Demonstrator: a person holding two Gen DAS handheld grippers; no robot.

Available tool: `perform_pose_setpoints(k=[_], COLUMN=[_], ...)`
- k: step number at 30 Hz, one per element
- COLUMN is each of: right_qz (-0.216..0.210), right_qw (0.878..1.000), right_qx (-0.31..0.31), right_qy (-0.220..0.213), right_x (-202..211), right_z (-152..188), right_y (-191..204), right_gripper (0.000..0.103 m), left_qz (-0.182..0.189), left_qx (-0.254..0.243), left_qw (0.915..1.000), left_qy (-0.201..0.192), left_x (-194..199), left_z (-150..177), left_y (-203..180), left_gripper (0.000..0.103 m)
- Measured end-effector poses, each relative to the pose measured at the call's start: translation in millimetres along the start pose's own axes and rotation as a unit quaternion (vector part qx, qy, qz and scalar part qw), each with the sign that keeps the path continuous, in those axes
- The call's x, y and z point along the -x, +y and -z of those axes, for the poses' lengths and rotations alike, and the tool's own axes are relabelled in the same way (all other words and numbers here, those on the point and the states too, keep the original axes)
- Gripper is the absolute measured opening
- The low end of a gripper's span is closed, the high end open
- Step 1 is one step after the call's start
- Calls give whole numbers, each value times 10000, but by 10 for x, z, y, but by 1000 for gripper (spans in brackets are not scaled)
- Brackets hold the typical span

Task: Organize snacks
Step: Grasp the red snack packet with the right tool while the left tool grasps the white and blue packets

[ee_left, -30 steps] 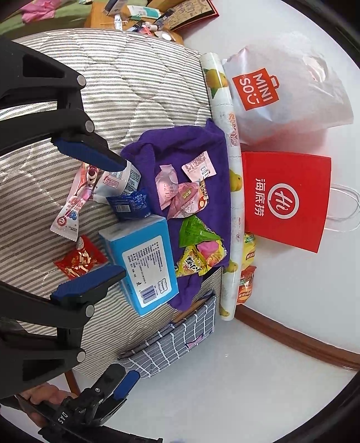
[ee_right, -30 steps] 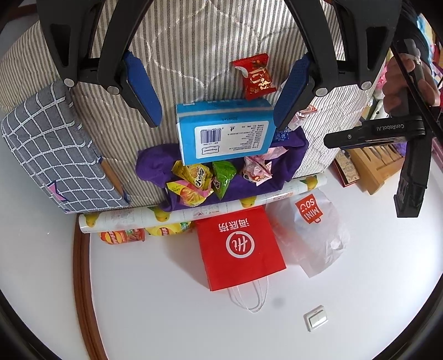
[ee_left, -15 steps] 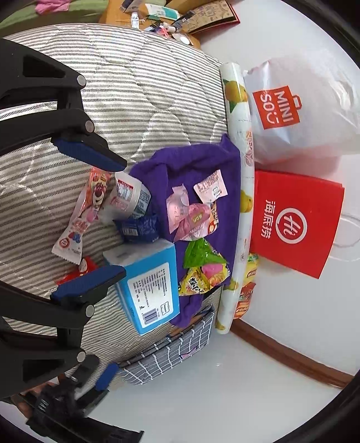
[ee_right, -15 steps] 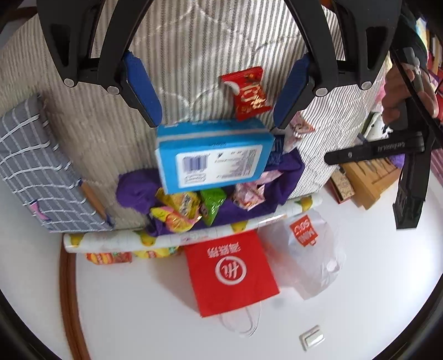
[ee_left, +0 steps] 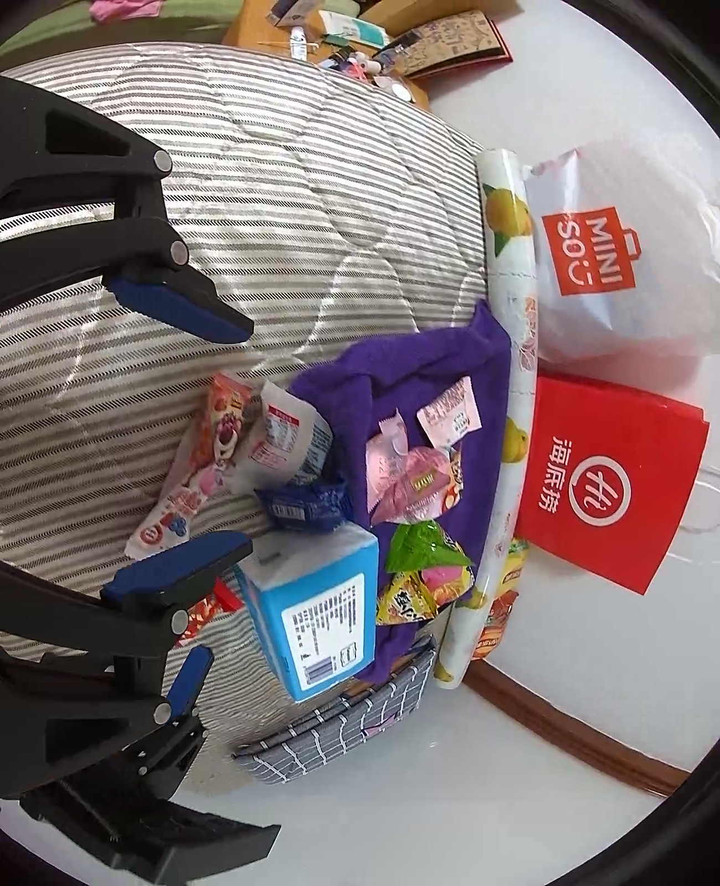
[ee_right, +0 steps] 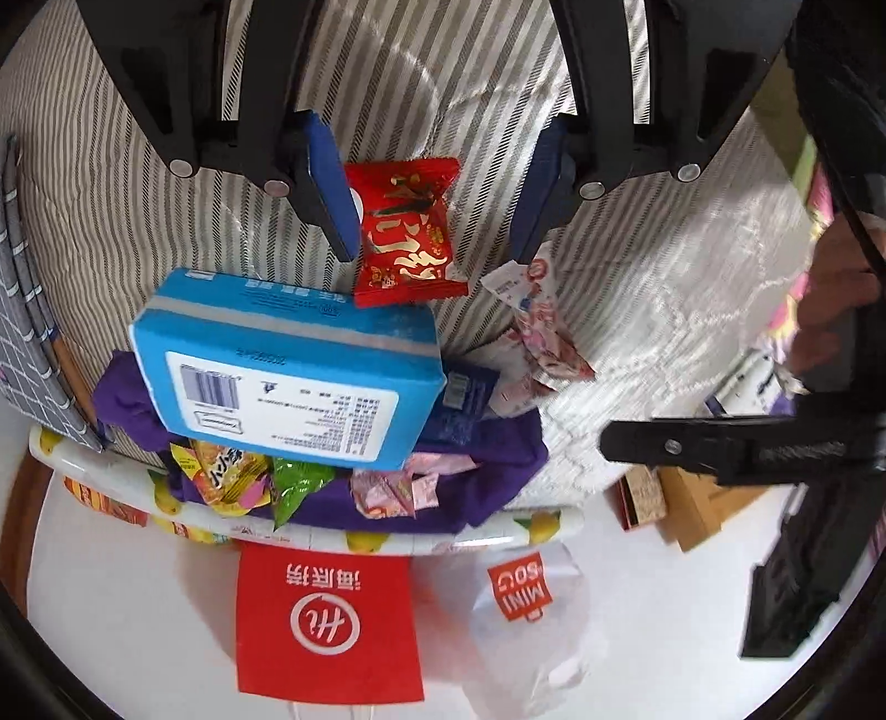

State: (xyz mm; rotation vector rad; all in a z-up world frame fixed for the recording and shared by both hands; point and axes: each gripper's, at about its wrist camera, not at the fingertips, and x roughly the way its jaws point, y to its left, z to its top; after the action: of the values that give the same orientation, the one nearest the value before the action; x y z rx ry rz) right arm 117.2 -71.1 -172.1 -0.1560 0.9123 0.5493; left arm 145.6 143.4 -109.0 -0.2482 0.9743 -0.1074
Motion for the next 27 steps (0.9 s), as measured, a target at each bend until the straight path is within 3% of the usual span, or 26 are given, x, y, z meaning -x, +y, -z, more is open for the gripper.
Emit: perform_pose_setpoints(k=[5,7,9,12,16,21,27], right_qz=[236,420,698,637,566,446,354], right_qw=[9997,9990,9971,9971,9976,9987,9991], right_qx=[42,158,305,417,393,246,226], right_qy=[33,35,3,-28,-22,-76,-88], right_x=[-120,-134,-128,-91,-80,-121,-158], right_z=[23,28,49,74,76,60,69], right_y=[9,25,41,36,2,-51,-57], right_gripper=[54,49,35,31,31,39,35], left_qz=[20,37,48,55,52,5,7], left_qx=[-12,-11,-2,28,91,47,-20], left_qw=[10000,10000,10000,9999,9999,9997,9996], left_qy=[14,31,48,80,110,231,293], left_x=[-7,-26,-47,-73,-102,-178,-284], left_z=[34,40,47,58,80,131,112], left_y=[10,4,-2,9,45,30,-25], left_gripper=[68,68,68,68,68,68,68])
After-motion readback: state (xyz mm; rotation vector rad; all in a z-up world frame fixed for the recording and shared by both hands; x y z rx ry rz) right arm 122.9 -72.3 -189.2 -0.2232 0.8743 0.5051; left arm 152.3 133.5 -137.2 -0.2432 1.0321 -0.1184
